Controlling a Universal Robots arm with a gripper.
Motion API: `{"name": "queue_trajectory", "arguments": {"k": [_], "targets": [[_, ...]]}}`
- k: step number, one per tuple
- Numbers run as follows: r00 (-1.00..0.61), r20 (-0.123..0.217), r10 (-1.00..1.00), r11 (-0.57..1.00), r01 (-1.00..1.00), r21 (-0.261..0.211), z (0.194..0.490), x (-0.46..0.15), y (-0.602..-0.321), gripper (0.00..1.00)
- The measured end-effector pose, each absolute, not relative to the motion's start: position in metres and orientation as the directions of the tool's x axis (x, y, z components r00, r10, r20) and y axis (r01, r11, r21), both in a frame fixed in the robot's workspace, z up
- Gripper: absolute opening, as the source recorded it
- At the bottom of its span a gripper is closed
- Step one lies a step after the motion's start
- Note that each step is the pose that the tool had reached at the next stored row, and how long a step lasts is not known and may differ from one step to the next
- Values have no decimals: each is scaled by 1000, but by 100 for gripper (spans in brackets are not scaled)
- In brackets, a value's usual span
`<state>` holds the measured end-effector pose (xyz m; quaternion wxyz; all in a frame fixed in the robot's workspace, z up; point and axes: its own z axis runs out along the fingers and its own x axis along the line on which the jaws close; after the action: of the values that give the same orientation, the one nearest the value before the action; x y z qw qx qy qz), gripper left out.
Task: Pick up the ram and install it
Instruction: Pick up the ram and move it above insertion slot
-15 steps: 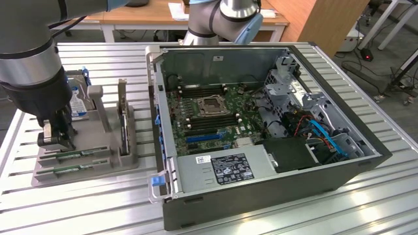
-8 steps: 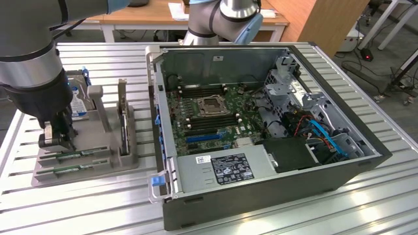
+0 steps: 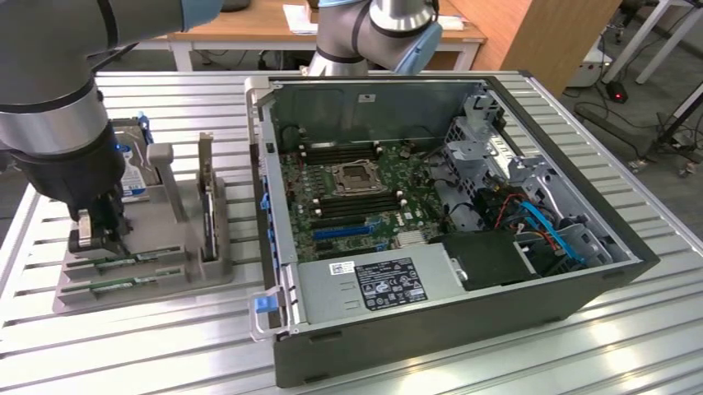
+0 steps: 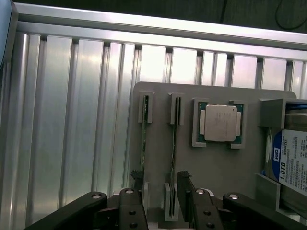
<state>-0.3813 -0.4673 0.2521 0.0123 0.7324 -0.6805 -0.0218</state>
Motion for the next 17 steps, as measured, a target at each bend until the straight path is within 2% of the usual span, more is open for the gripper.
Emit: {"name": "queue_trajectory", "arguments": {"k": [17], "targets": [[73, -15, -997, -74, -996, 48, 243, -381, -472, 41]]}}
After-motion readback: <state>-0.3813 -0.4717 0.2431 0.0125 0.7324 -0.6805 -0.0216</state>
